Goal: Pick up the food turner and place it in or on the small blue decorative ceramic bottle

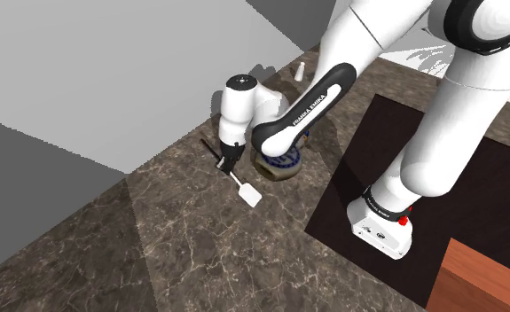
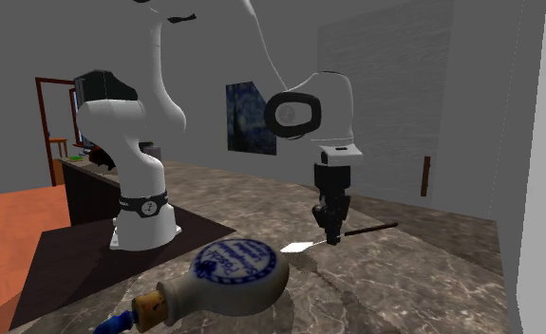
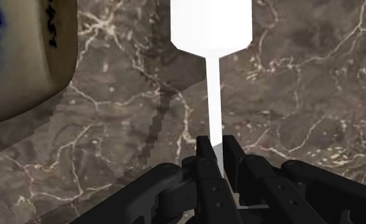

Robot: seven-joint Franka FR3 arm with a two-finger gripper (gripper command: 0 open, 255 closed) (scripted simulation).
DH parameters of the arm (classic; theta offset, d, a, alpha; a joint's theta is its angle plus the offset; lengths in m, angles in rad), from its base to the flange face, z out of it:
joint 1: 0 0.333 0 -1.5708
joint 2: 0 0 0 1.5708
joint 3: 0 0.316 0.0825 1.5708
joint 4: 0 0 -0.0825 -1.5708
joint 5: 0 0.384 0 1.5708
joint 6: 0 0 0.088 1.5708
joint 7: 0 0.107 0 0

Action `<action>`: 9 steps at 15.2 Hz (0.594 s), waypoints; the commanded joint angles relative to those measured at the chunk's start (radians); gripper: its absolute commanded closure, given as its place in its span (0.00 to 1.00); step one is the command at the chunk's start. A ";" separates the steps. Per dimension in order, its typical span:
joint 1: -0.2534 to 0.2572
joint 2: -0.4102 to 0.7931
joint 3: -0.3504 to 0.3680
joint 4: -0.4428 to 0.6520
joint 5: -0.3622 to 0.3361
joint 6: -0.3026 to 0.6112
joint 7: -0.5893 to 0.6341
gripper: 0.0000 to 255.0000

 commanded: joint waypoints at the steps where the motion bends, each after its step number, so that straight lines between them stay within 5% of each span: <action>1: -0.011 -0.027 0.014 -0.001 0.030 -0.022 -0.023 1.00; 9: -0.033 -0.130 0.048 0.010 0.137 -0.120 -0.101 1.00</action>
